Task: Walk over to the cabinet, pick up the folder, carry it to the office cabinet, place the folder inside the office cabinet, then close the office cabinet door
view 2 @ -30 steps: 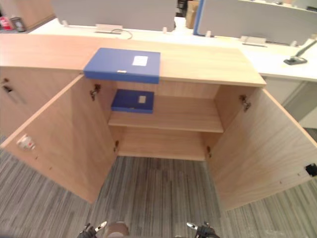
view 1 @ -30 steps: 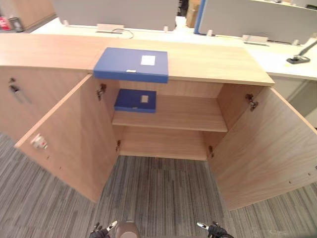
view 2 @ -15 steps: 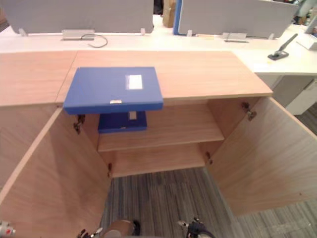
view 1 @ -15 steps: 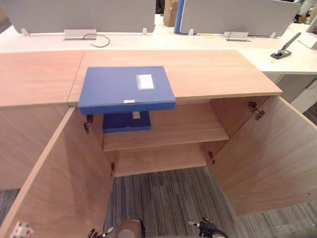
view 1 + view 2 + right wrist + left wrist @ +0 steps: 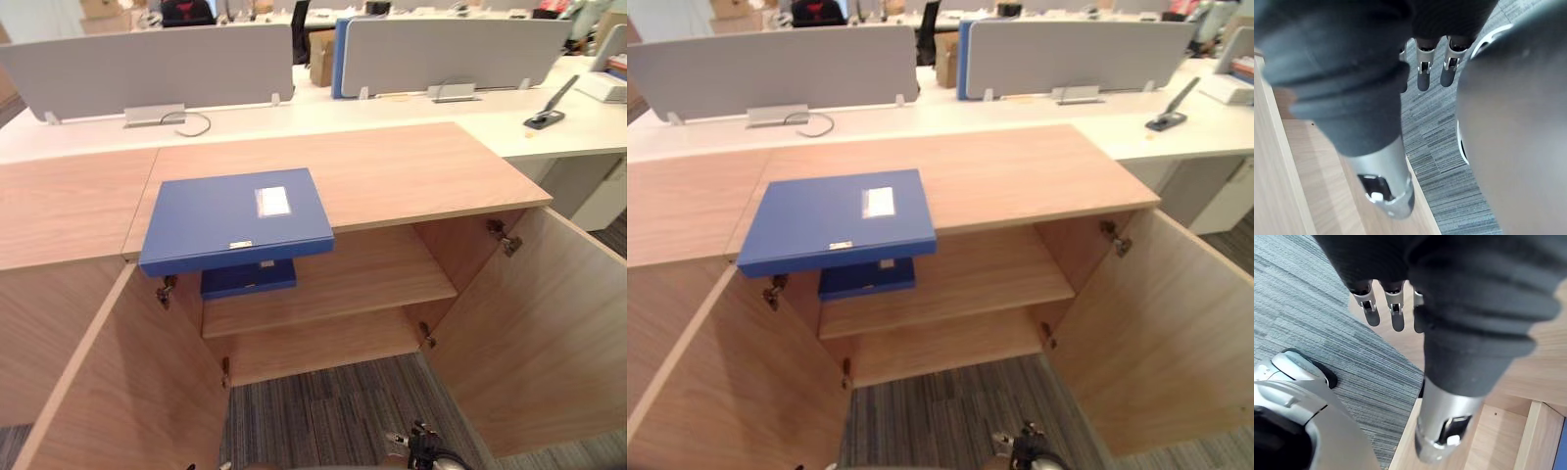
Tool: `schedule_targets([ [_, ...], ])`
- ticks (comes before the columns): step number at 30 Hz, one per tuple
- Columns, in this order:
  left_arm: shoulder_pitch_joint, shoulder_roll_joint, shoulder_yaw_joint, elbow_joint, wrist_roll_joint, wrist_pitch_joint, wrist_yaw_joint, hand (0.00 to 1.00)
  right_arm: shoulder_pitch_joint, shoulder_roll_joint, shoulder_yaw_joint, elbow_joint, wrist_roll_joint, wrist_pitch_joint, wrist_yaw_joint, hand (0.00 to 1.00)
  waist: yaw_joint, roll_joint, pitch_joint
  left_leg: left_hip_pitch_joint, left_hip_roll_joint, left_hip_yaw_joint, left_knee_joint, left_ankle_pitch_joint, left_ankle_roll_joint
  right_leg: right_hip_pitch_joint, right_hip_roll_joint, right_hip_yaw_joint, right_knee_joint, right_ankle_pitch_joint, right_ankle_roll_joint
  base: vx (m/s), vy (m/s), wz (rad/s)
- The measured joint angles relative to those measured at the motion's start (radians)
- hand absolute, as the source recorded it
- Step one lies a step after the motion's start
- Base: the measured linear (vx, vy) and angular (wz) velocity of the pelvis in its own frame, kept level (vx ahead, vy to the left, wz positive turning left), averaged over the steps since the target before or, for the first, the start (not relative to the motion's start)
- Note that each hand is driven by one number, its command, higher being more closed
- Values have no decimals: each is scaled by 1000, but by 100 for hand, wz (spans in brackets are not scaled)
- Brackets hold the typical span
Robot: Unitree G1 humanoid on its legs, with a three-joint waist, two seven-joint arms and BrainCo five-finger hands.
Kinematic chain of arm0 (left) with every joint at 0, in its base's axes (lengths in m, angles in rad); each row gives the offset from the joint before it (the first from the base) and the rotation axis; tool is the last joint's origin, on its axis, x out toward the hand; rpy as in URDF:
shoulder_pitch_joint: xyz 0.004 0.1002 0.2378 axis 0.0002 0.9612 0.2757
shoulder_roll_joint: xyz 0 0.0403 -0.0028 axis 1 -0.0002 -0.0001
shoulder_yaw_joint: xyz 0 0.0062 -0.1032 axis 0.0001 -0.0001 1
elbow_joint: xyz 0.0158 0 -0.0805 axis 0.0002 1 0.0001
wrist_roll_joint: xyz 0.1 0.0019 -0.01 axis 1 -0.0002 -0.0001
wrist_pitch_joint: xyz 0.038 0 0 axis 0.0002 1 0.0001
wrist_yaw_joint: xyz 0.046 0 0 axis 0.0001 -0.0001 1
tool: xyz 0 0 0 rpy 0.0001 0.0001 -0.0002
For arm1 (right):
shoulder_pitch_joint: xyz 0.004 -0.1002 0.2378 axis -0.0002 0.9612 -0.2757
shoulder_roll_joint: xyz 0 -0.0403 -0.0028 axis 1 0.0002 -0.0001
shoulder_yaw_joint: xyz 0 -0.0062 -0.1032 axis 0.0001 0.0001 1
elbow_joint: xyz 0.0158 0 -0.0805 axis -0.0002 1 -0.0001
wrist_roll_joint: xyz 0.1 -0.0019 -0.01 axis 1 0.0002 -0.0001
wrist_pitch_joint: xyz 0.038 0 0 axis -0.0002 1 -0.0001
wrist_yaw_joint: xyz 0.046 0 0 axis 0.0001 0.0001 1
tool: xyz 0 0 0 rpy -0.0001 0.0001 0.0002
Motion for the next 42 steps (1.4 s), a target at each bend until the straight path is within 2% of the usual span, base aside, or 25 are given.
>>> schedule_targets([
  [1, 0, 3, 1, -1, 0, -4, 1, 0, 4, 12, -20, 0, 1, 4, -1, 0, 2, -7, -1, -7, 15, -18, 6, -11, -29, -5, 21, 2, -135, 53, 13, 207, -443, 41],
  [2, 1, 6, 4, -1, 1, -5, 1, 0, 6, 18, -21, -3, 4, 4, -2, 0, -2, -17, -4, -14, 19, -37, 16, -22, -53, -8, 23, 3, -187, 155, 29, 209, -424, 53],
  [3, 1, 0, 11, 3, 15, -3, 4, 0, 7, 12, -21, -4, 4, 4, -2, 0, -9, -17, -11, -11, 31, -62, 18, -34, -74, -2, 31, -3, -177, 185, 53, 236, -406, 47],
  [5, 10, -50, 38, -21, 33, -8, 5, 0, 7, -15, -13, -4, -4, 9, -2, 0, -7, 36, -38, -9, 100, -95, -14, -32, -96, -5, 91, -53, -168, 138, 23, 238, -352, 45],
  [6, 10, -60, 49, -20, 35, -10, 6, 0, 7, -20, -7, -3, -5, 10, -2, 0, -7, 44, -42, -7, 124, -108, -31, -23, -111, -3, 112, -69, -160, 120, 12, 231, -329, 39],
  [8, 10, -58, 49, -19, 34, -9, 9, 0, 7, -19, -10, 9, -3, 14, -2, 0, -8, 43, -40, -7, 183, -144, -43, -3, -139, 20, 164, -116, -160, 93, -19, 235, -305, 36],
  [10, 7, -49, 45, -19, 33, -9, 11, 0, 5, -17, -12, 28, -3, 14, -3, 0, -7, 31, -32, -10, 201, -172, -4, -2, -142, 73, 189, -147, -188, 84, -33, 185, -252, 40],
  [11, 5, -46, 42, -20, 31, -10, 11, 0, 5, -16, -13, 33, -2, 14, -5, 0, -6, 25, -28, -12, 201, -177, 21, 1, -147, 95, 195, -151, -200, 84, -34, 149, -205, 49],
  [13, -4, -25, 11, -41, 28, -13, 12, 0, 3, -8, -17, 40, -2, 14, -10, 0, -2, 4, -14, -76, 183, -182, 173, 7, -158, 158, 201, -182, -253, 83, -35, 90, -144, 51],
  [14, 1, -13, -29, -70, 15, -13, 12, 0, 3, -1, -18, 41, -1, 13, -15, 0, 4, -1, -11, -133, 183, -152, 267, 10, -164, 178, 208, -200, -280, 84, -36, 46, -107, 41],
  [15, 1, -11, -43, -87, 9, -13, 12, 0, 3, -2, -19, 41, -2, 13, -16, 0, 8, -1, -10, -154, 191, -126, 296, 16, -175, 183, 212, -206, -291, 86, -40, 18, -63, 39],
  [17, -1, 6, -112, -170, -41, -12, 8, 0, -9, -1, -25, 64, -1, 16, -18, 0, 18, -8, -4, -173, 218, 6, 311, 27, -192, 207, 215, -243, -318, 92, -46, 9, -25, 40],
  [19, 0, 2, -175, -235, -99, -9, -15, 0, -14, -5, -26, 68, -1, 17, -18, 0, 20, -8, -3, -171, 217, 83, 271, -6, -182, 203, 206, -258, -321, 94, -44, 12, 62, 34],
  [21, 2, -4, -208, -288, -153, -3, -52, 0, -20, -9, -27, 68, -1, 17, -18, 0, 19, -8, -1, -156, 191, 118, 189, -4, -170, 197, 194, -270, -323, 104, -32, 16, 183, 28],
  [23, 2, -5, -233, -361, -233, 2, -76, 0, -22, -3, -26, 68, -1, 18, -14, 0, 20, -8, 3, -132, 164, 120, 113, -2, -154, 195, 188, -273, -356, 132, -13, 20, 177, 24],
  [26, 21, -2, -246, -413, -327, 17, -101, 0, -34, 10, -26, 65, -3, 27, -11, 0, 23, -15, 5, -131, 128, 119, 87, 8, -123, 201, 165, -273, -395, 168, -13, -7, 191, 10],
  [29, 45, 5, -247, -486, -365, 18, -110, 0, -38, 13, -26, 55, -5, 35, -6, 0, 23, -15, 5, -131, 97, 107, 55, 26, -96, 200, 143, -279, -407, 181, -2, -48, 129, 18],
  [32, 89, 3, -247, -634, -381, 17, -108, 0, -38, 13, -25, 56, -6, 37, -7, 0, 29, -15, 4, -120, 72, 85, -18, 71, -79, 199, 128, -302, -423, 196, 1, -56, 46, 24],
  [36, 133, -10, -272, -825, -378, 13, -96, 0, -36, 12, -25, 56, -6, 37, -9, 0, 34, -13, -2, -117, 54, 44, -108, 137, -76, 190, 120, -346, -434, 208, 4, -94, 14, 34],
  [42, 174, -19, -310, -1064, -268, -4, -61, 0, -24, 19, -24, 56, -38, 37, -14, 0, 57, -21, -23, -115, 46, -10, -172, 188, -76, 194, 120, -397, -436, 210, 1, -61, 10, 28],
])
